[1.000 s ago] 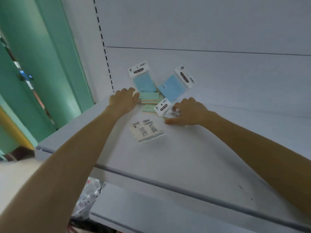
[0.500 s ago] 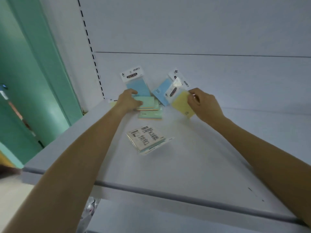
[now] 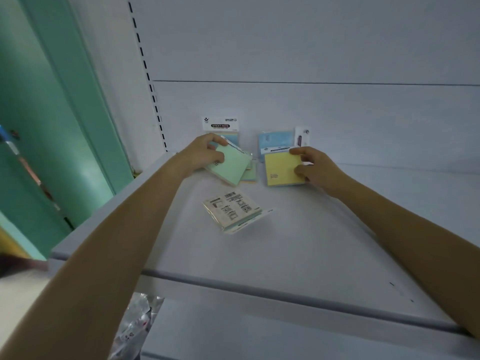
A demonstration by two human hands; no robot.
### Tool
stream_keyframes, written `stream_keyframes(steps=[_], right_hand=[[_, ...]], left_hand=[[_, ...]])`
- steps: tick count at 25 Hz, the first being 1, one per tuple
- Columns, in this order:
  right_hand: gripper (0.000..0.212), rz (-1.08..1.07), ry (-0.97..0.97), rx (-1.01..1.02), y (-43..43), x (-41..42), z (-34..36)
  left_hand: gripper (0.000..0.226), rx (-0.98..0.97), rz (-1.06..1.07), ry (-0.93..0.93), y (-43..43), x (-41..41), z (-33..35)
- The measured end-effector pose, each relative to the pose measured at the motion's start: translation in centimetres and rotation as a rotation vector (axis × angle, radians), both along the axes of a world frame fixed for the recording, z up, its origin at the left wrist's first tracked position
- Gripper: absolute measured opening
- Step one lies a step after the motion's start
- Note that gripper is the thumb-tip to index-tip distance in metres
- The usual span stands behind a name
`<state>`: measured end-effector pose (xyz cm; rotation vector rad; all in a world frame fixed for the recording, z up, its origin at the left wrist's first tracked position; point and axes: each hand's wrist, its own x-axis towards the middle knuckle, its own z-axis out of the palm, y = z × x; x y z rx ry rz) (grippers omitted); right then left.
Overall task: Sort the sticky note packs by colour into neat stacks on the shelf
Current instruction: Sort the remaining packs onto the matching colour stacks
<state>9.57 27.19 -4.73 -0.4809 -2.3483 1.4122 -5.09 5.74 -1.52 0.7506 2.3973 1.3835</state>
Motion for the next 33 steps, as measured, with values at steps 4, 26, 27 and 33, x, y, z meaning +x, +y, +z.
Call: stream_keyframes(steps=[4, 26, 27, 33], right_hand=[[0.053, 0.020, 0.062, 0.099, 0.5, 0.9, 1.1], [0.055, -0.487, 0.152, -0.020, 10.3, 24.8, 1.6], [0.055, -0.490, 0.150, -0.012, 11.5, 26.6, 1.7], [0.056, -0.518, 0.115, 0.031, 18.7, 36.3, 1.4]], left_hand=[[0.040, 0.014, -0.099, 0.022, -0.9, 0.4, 0.2], [0.056, 0.359, -0.269, 0.032, 17.6, 17.9, 0.2], [0.056, 0.372, -0.267, 0.020, 19.1, 19.4, 0.1], [0.057, 0.433, -0.263, -0.042, 27.2, 28.2, -0.3]])
